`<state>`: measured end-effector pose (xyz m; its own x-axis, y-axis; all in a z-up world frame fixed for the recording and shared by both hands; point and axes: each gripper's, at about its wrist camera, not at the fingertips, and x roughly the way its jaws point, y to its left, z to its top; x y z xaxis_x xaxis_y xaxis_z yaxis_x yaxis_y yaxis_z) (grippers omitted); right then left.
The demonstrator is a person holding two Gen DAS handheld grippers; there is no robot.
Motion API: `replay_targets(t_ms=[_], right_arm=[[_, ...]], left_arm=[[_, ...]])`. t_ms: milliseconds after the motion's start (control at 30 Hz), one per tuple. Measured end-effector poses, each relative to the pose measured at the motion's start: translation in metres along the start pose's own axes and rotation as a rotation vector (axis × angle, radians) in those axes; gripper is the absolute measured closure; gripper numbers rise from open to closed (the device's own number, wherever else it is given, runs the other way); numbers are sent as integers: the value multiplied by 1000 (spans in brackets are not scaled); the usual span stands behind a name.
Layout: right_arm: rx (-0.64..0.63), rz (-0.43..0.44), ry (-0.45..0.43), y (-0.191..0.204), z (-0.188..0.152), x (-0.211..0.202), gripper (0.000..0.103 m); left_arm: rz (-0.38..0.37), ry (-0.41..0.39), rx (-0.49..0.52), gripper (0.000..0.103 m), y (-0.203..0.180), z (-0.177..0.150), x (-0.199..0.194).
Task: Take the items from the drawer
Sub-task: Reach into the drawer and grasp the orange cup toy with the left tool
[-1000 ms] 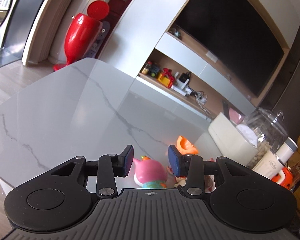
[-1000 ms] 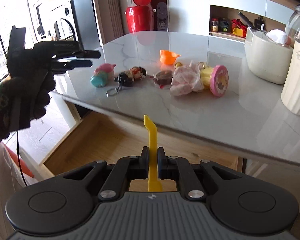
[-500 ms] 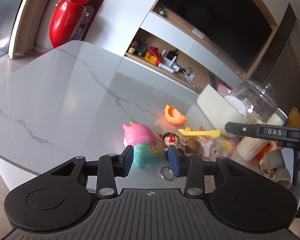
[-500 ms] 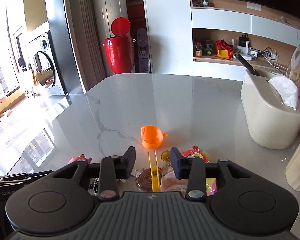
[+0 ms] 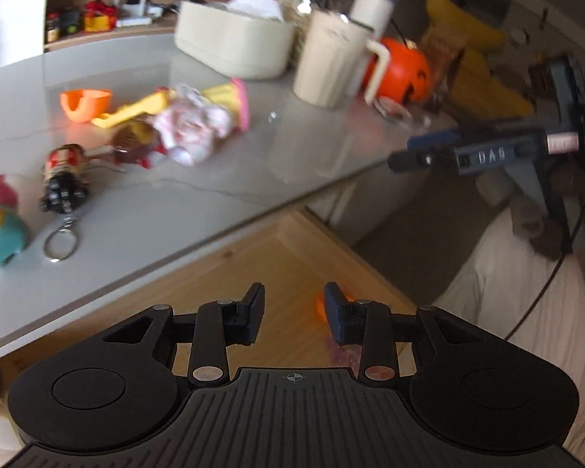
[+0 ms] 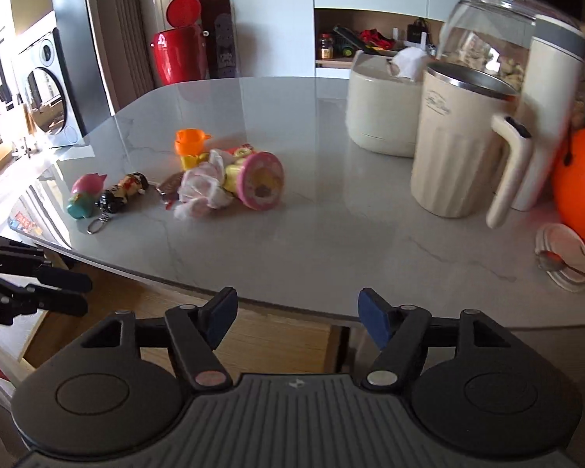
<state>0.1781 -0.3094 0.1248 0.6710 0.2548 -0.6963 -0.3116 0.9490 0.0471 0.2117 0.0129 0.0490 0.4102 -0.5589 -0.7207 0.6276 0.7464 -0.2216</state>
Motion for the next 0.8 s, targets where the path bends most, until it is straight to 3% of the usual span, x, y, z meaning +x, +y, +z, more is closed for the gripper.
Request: replay_targets(t_ms=[133,233,333,500,600,733,800], right_arm=[[140,-17,11,-39,-14,-9,31],[181,-22,-22,-52,-16,-18,23],[184,-20,-8,-58,-21,-22,23],[197,2,-34,-66,-24,-30,19],[213,17,-44,-71,-25,-33,18],[223,27,-45,-74,-24,-34,17],[225,30,-44,-74,-24,-34,16]], left_arm=[[-22,198,88,66,-38,14,55],[-33,312,153,66,-57,22,96],[9,414,130,66,-62,28,137],[91,453,-102,66,-46,31,181],[151,482,-132,66,-41,29,204],[165,502,-183,67,-31,26,224],[164,510,-187,87,-29,25,230]])
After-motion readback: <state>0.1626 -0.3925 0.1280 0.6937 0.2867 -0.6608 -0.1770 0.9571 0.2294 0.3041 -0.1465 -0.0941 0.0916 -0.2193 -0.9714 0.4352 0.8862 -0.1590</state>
